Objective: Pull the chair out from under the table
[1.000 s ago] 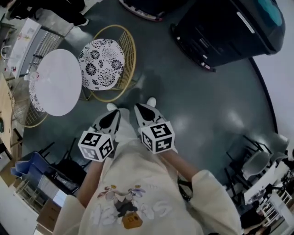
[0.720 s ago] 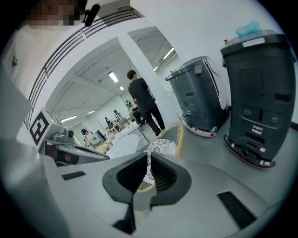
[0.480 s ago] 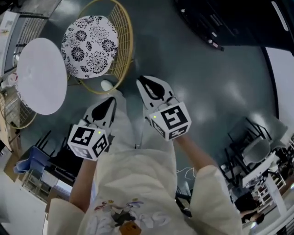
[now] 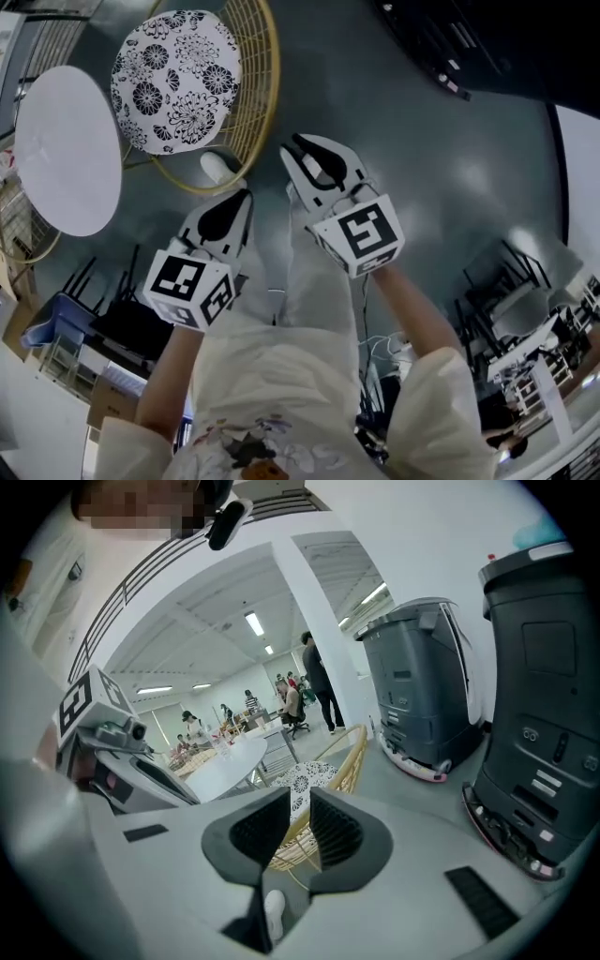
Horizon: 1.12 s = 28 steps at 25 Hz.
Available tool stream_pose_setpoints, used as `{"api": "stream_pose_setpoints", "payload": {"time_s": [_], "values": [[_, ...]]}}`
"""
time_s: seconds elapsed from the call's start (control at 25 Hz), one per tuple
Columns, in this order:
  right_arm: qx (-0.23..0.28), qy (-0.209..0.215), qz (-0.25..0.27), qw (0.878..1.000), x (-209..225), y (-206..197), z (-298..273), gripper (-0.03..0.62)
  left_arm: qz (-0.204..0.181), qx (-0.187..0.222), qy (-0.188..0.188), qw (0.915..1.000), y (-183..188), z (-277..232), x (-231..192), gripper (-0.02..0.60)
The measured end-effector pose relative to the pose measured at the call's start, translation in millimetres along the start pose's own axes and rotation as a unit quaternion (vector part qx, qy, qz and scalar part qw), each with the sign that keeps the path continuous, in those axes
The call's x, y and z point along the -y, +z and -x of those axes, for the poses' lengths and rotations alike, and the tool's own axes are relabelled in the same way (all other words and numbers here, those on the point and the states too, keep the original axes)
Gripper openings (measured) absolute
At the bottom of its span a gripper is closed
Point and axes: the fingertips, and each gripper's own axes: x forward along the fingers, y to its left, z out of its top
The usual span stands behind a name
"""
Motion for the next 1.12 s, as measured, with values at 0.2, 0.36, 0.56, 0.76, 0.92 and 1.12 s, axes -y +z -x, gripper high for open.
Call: {"api": "stream_pose_setpoints", "payload": {"time_s": [0.2, 0.36, 0.56, 0.76, 0.92, 1.12], "values": [[-0.001, 0.032, 0.067, 0.997, 7, -6, -19, 0.083, 0.009, 0.003, 0.003, 0.9999, 3, -15, -20, 0.009], [-0.001, 0.052, 0.101, 0.994, 16, -18, -31, 0.083, 0.004, -0.005, -0.013, 0.9999, 5, -25, -34, 0.009], [-0.005, 0.059, 0.128, 0.990, 31, -30, -44, 0.086, -0.037, -0.008, -0.026, 0.9989, 13, -40, -47, 0.009], [-0.021, 0.051, 0.123, 0.991, 49, -47, -59, 0.087, -0.080, -0.025, -0.029, 0.9961, 7, -50, -59, 0.009], [-0.022, 0.065, 0.121, 0.990, 52, -50, -70, 0.089, -0.105, -0.039, -0.031, 0.9932, -1, -56, -68, 0.009], [-0.023, 0.059, 0.133, 0.989, 56, -49, -86, 0.089, -0.107, -0.048, -0.050, 0.9918, 0, -66, -77, 0.011]]}}
